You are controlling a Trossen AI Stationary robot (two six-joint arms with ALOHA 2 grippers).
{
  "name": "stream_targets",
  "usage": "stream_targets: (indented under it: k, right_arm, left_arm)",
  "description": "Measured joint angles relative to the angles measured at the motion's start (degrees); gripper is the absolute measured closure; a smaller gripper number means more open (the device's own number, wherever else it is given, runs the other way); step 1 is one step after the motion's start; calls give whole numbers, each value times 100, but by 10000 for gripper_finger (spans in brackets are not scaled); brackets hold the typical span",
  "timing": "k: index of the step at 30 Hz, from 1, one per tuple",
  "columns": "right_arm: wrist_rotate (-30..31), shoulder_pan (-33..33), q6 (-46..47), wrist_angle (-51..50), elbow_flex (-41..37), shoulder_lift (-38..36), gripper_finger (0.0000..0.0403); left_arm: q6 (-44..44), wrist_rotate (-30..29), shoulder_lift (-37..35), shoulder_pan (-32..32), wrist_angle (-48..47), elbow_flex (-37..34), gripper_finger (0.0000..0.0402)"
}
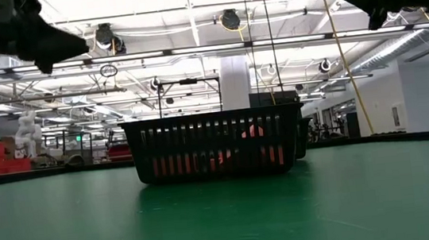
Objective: Sort & place blocks by color
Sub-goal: Return to Home Position
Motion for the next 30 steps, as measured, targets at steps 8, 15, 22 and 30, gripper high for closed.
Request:
stream_targets:
  k: [8,15,22,30]
  right_arm:
    - [-277,0,68,-1171,-212,-1121,401]
    - [-437,0,70,-2354,-215,-2023,402]
    - [-515,-1,485,-3425,-216,-2394,403]
    - [-1022,-4,552,-3796,-221,-2396,403]
  left_arm:
    - [-104,311,-1002,0,-105,-611,391]
    - [-192,485,-1405,0,-717,-695,397]
    - [-188,821,-1409,-6,-647,-739,399]
    - [-114,1400,-1407,-9,-214,-957,400]
